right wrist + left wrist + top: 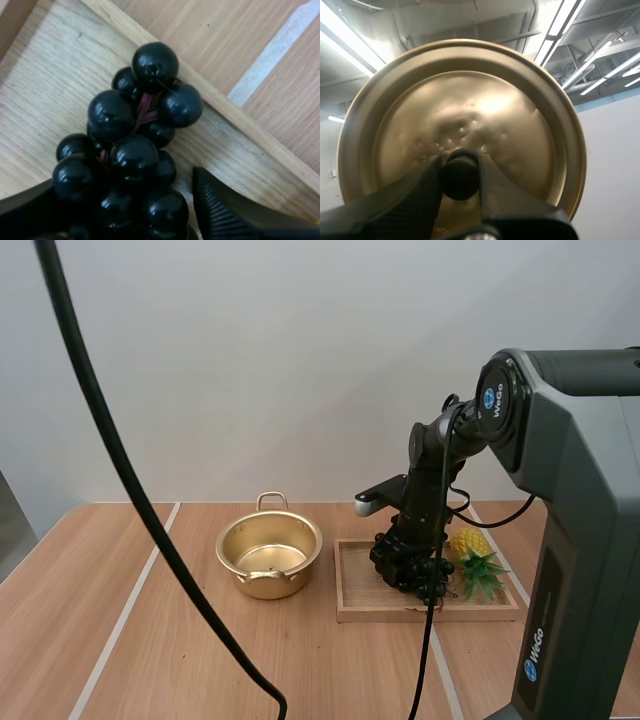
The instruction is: Open the pot, put the grape inside, and close it
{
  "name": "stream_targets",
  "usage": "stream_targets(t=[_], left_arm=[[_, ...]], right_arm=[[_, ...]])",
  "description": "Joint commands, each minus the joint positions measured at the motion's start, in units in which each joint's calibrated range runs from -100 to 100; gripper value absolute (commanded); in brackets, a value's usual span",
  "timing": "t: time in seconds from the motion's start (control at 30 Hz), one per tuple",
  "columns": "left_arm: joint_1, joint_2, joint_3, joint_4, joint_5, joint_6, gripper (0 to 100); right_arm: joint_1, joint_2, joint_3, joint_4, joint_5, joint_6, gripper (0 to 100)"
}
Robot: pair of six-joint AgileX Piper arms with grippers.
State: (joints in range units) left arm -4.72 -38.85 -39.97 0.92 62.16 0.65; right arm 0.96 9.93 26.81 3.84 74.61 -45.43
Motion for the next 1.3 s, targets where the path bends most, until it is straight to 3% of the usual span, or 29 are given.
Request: stream_targets(t=[0.0, 0.07, 0.1, 0.43, 0.83, 1.1, 1.27], left_arm=[[-0.16, 0.12, -0.23, 0.57, -2.60, 0.16, 0], [-0.16, 0.12, -0.23, 0.57, -2.60, 0.16, 0], [-0.16, 0.12, -0.23, 0.57, -2.60, 0.16, 0], [-0.16, 0.12, -0.23, 0.57, -2.60, 0.16, 0], [-0.16, 0.12, -0.23, 0.57, -2.62, 0.17, 0], [-0.16, 0.12, -0.23, 0.57, -4.14, 0.17, 0], [-0.16, -0.01, -0.23, 0.57, -4.71, 0.17, 0]], right_arm=[[0.02, 0.10, -0.46, -1.15, 0.51, -0.45, 76], [0.02, 0.10, -0.46, -2.13, 0.51, -0.42, 18], [0.02, 0.10, -0.46, -2.16, 0.51, -0.22, 0], [0.02, -2.25, -0.46, -2.16, 1.87, 2.06, 0], [0.02, -21.58, -0.46, -2.04, 2.52, 3.68, 0], [0.02, -31.71, -1.19, -2.04, 2.28, 0.63, 0], [0.02, -34.89, -4.73, 3.24, 4.27, -1.06, 0]])
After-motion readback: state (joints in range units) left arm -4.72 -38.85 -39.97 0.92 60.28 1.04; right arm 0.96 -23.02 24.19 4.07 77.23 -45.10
